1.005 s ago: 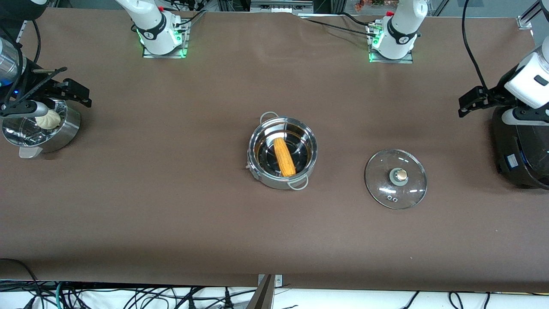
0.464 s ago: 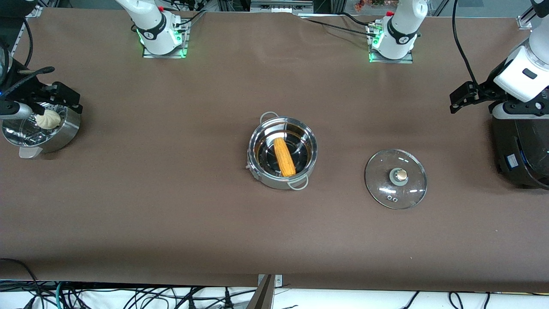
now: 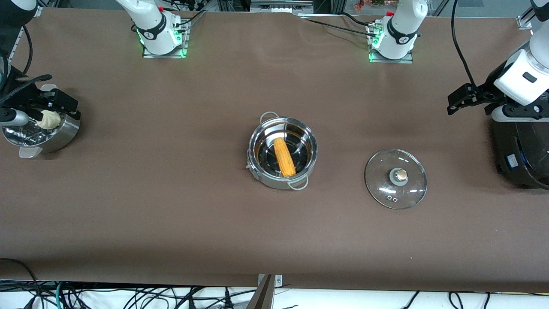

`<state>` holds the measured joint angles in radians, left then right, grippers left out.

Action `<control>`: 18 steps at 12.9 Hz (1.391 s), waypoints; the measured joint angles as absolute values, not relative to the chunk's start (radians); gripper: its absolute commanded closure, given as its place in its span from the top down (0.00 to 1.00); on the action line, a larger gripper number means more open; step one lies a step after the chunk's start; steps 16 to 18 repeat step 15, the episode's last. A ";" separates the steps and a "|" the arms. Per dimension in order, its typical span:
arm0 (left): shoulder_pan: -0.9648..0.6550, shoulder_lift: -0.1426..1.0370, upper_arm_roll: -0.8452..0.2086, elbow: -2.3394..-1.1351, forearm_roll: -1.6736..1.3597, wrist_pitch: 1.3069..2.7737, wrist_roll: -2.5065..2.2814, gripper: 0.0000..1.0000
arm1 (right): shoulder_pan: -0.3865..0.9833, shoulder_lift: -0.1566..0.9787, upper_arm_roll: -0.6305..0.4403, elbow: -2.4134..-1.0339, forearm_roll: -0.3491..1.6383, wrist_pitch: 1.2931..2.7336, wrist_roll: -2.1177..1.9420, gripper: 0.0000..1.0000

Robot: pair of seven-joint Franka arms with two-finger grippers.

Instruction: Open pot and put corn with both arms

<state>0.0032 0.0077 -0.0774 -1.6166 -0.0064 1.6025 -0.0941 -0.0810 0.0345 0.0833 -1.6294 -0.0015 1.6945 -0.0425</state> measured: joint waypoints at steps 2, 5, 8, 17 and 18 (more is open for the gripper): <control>0.003 0.008 -0.077 -1.616 -0.006 1.594 -0.094 1.00 | -0.081 0.035 0.083 -1.629 -0.002 1.695 -0.042 1.00; 0.003 0.008 -0.079 -1.615 -0.006 1.573 -0.094 1.00 | -0.081 0.035 0.083 -1.629 -0.001 1.697 -0.042 1.00; 0.000 0.008 -0.081 -1.614 -0.006 1.560 -0.094 1.00 | -0.081 0.035 0.083 -1.628 -0.002 1.699 -0.042 1.00; 0.017 0.008 -0.069 -1.613 -0.004 1.559 -0.030 1.00 | -0.081 0.035 0.083 -1.628 -0.002 1.700 -0.042 1.00; 0.017 0.008 -0.069 -1.613 -0.004 1.559 -0.030 1.00 | -0.081 0.035 0.083 -1.628 -0.002 1.700 -0.042 1.00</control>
